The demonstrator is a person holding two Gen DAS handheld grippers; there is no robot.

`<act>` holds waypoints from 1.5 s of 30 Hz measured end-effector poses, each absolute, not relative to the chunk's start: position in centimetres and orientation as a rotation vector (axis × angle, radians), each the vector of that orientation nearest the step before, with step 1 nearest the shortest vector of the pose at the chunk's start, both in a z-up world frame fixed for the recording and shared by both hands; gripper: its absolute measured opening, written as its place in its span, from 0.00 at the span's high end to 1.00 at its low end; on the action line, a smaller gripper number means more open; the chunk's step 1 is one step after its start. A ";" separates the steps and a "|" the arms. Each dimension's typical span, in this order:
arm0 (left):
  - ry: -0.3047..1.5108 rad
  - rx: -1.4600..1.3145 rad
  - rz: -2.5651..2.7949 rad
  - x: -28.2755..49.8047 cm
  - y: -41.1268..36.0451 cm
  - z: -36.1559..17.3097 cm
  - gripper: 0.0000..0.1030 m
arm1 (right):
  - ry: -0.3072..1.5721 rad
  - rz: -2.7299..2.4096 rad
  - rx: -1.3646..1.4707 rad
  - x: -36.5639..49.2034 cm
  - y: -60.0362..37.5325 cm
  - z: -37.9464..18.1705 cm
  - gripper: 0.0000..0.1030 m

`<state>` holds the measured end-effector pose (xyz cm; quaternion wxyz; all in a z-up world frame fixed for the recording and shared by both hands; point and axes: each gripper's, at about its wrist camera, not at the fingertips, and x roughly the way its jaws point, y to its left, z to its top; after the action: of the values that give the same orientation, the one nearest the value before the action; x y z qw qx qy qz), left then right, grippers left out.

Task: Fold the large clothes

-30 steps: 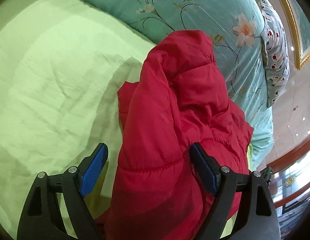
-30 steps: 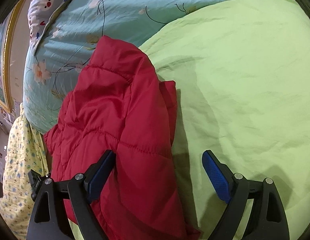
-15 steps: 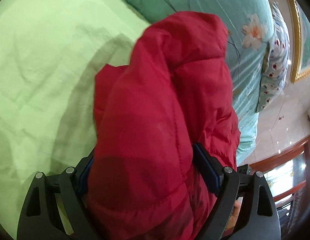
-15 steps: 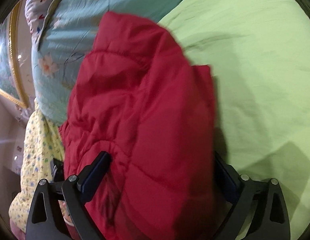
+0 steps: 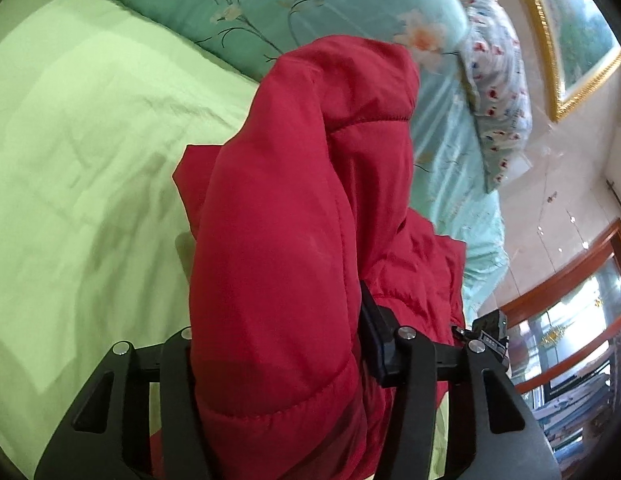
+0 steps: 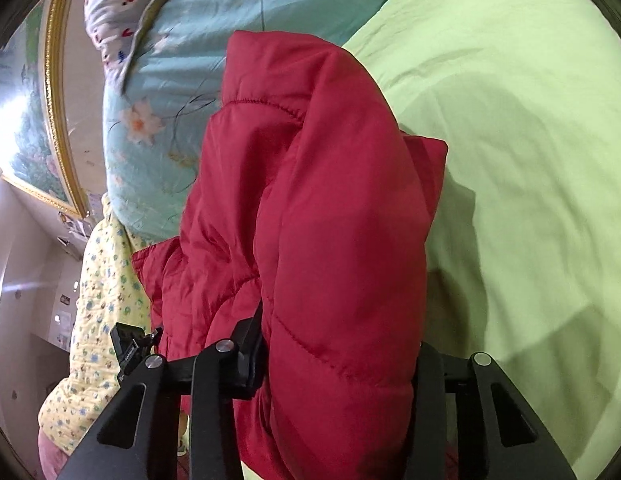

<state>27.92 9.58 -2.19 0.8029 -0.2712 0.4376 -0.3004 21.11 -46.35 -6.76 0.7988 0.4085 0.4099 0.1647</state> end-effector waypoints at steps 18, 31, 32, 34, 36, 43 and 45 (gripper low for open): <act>1.007 -0.570 -0.715 13.2 13.8 -2.5 0.51 | 0.900 0.379 0.893 4.8 -43.0 -6.0 0.60; 1.036 -0.510 -0.544 14.2 13.6 -4.1 0.27 | 0.889 0.271 0.899 3.8 -43.9 -7.2 0.25; 1.031 -0.510 -0.543 14.0 14.0 -4.0 0.27 | 0.886 0.269 0.901 3.6 -44.1 -7.2 0.24; 1.019 -0.510 -0.542 13.6 14.6 -3.8 0.27 | 0.877 0.258 0.899 3.2 -44.2 -7.1 0.24; 1.005 -0.508 -0.537 13.5 15.1 -3.7 0.27 | 0.872 0.251 0.893 3.0 -44.1 -7.0 0.24; 1.000 -0.469 -0.527 13.9 14.8 -3.4 0.27 | 0.861 0.186 0.780 2.9 -43.6 -5.3 0.24; 0.998 -0.463 -0.528 14.2 14.6 -3.2 0.27 | 0.845 0.161 0.741 3.0 -43.9 -4.4 0.24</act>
<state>14.20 14.61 -3.16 0.8196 -0.2173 0.4686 -0.2479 2.96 -43.89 -4.37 0.8432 0.3509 0.4000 0.0764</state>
